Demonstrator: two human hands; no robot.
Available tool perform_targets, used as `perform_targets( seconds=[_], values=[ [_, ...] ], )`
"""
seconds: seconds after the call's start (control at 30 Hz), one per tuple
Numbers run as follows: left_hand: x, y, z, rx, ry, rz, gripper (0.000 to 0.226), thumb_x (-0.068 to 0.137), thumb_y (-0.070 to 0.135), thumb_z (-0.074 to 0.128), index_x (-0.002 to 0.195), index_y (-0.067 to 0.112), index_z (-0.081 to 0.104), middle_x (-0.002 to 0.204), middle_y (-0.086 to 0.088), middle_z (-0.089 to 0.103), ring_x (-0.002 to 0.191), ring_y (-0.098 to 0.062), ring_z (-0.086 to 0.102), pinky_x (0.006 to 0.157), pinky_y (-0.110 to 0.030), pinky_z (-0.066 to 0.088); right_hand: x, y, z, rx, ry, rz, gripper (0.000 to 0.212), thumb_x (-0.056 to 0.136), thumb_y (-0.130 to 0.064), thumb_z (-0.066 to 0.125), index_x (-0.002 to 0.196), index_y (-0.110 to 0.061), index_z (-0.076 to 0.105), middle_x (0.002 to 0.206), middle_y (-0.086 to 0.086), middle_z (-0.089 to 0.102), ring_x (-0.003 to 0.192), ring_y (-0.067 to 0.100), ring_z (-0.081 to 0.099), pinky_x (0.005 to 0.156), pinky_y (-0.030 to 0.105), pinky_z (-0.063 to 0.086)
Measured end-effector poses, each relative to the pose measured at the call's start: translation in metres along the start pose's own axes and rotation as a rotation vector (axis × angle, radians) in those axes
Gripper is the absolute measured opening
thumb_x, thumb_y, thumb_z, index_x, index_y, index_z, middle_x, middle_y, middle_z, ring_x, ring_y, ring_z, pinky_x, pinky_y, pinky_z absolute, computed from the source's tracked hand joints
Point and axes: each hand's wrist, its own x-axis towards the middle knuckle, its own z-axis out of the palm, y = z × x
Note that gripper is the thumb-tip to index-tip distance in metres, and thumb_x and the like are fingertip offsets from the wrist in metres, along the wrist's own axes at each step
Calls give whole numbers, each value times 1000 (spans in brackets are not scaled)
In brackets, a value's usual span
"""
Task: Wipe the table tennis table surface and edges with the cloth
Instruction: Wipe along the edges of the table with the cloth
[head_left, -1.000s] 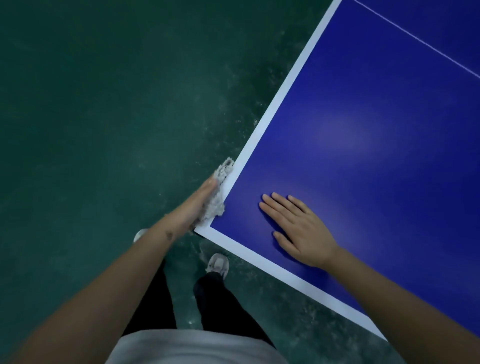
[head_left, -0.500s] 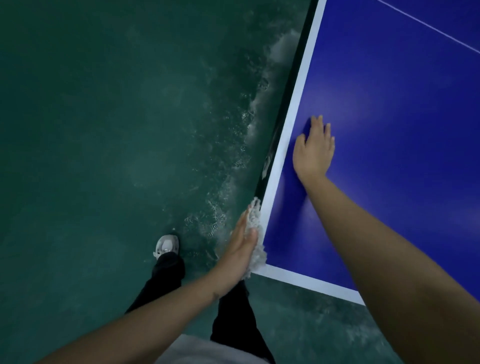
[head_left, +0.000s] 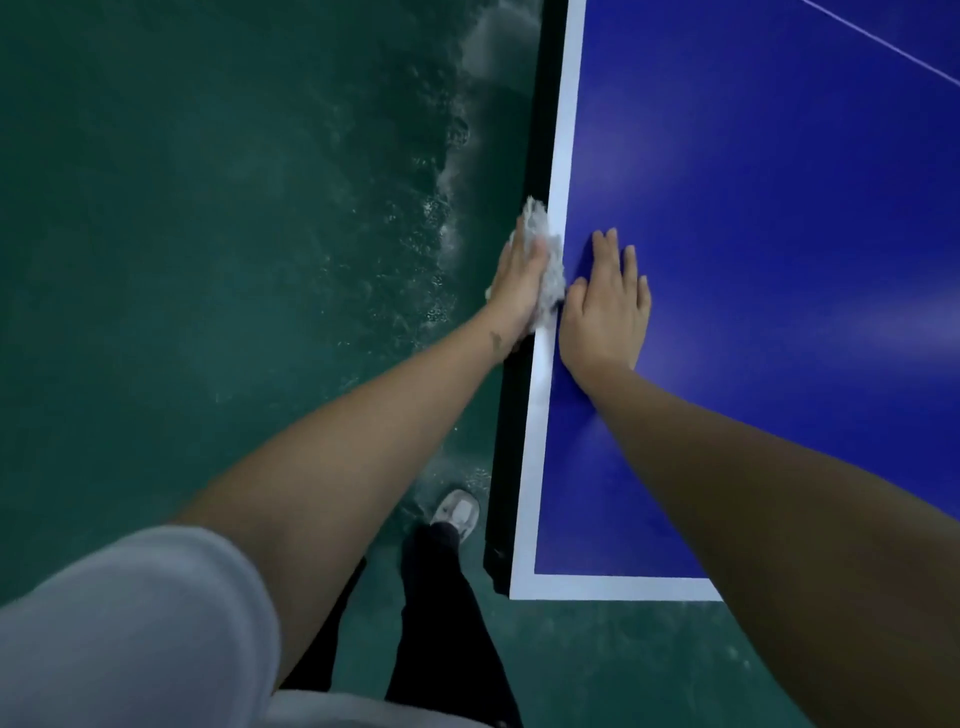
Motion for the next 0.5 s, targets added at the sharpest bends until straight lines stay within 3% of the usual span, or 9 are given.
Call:
perform_targets(
  seconds=[0.1,0.23,0.3,0.37,0.43,0.5],
  values=[
    [18,5,-3,-42,-6,-76,61,98,51,23,150,21,16,156,-7,21,141,-21,26,116,-45,21,0,-1,1,16,10,2,54,95,-18,30,149,-18,22,157,-4,18,146,15,8,117,33,4],
    [-23,-11,6,126,99,117,97,72,73,26,150,16,12,158,-1,11,145,-14,12,119,-37,11,0,1,2,13,5,4,55,95,-19,31,149,-19,22,157,-4,18,146,15,8,117,33,5],
    [-61,-40,8,117,94,109,106,65,87,30,148,24,12,157,4,9,145,-11,8,117,-31,8,1,1,3,16,1,4,55,95,-19,32,149,-19,23,157,-4,19,146,15,9,117,34,5],
    [-101,-68,8,86,43,93,76,77,80,28,140,39,15,155,13,7,145,-6,6,116,-29,8,1,1,3,16,-2,6,55,95,-19,32,149,-19,23,157,-4,19,146,15,9,117,34,5],
    [-130,-83,10,36,29,-50,43,90,63,28,130,54,14,150,24,5,143,-1,4,113,-24,8,0,1,3,6,-7,3,55,95,-19,32,149,-19,22,157,-4,18,146,15,9,117,34,5],
    [-130,-83,9,13,37,-144,45,91,55,28,130,52,8,154,19,3,140,3,4,110,-20,8,-1,1,2,-4,-12,1,55,94,-19,31,149,-18,22,157,-3,19,146,16,9,117,35,6]
  ],
)
